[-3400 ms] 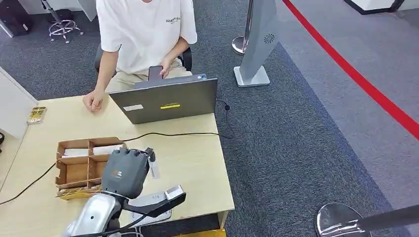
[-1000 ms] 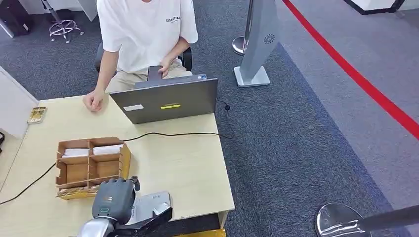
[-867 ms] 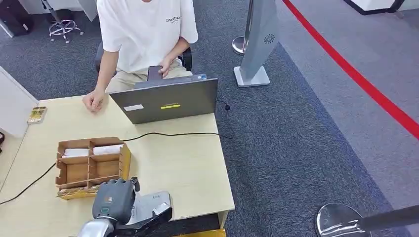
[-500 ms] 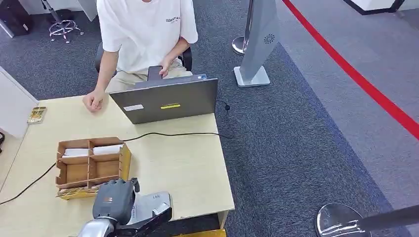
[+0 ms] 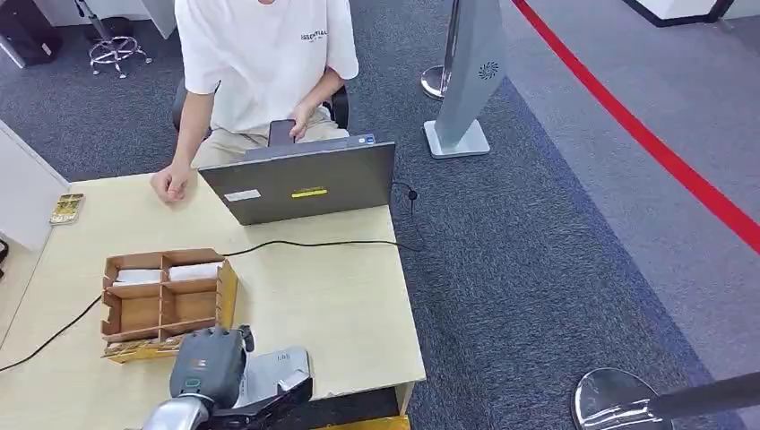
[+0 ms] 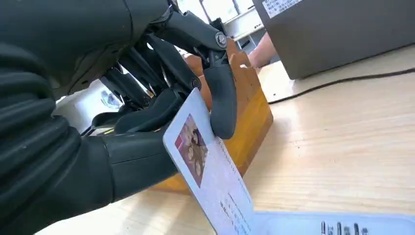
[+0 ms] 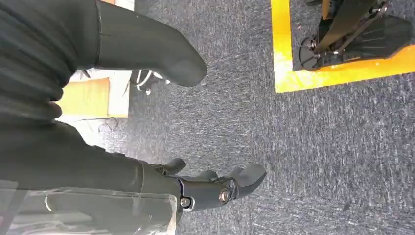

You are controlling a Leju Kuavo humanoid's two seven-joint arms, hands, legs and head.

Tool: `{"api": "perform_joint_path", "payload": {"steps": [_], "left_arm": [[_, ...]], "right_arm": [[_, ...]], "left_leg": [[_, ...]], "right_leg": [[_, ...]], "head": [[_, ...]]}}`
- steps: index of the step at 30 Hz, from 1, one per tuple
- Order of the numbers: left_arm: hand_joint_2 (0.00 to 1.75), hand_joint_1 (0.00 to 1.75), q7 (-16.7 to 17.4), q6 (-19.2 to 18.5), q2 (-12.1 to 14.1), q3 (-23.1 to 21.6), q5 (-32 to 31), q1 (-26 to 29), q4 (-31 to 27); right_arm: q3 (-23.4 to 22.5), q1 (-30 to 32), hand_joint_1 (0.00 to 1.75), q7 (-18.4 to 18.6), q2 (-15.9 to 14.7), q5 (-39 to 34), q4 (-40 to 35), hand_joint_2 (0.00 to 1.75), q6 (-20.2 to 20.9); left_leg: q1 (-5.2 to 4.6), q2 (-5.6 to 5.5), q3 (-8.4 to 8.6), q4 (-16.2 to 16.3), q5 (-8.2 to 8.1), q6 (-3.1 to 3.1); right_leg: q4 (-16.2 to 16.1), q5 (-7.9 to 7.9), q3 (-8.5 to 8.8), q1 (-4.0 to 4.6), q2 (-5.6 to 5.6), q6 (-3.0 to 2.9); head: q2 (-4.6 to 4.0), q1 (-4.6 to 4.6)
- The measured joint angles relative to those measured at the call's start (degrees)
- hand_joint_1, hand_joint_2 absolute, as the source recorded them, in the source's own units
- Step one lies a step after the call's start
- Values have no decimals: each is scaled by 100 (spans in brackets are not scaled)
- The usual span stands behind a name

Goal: Pass the card to the sensor for recognition and then transmit it.

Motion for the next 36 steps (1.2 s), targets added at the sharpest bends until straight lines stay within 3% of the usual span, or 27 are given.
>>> {"api": "perform_joint_path", "payload": {"steps": [28,36], "left_arm": [[175,175,70,-44,9,0,0,59,157],[175,175,562,87,269,-120,-2,-460,-479]], "right_arm": [[-48,0,0,-114,2,197,-11,175,42],[18,41,0,-50,11,-26,-37,175,16]], "left_leg": [[-1,0,2,0,0,0],[0,-1,3,0,3,3]], "right_leg": [[0,0,0,0,0,0],[1,1,0,0,-2,0]], "head": [[0,0],[0,2]]}}
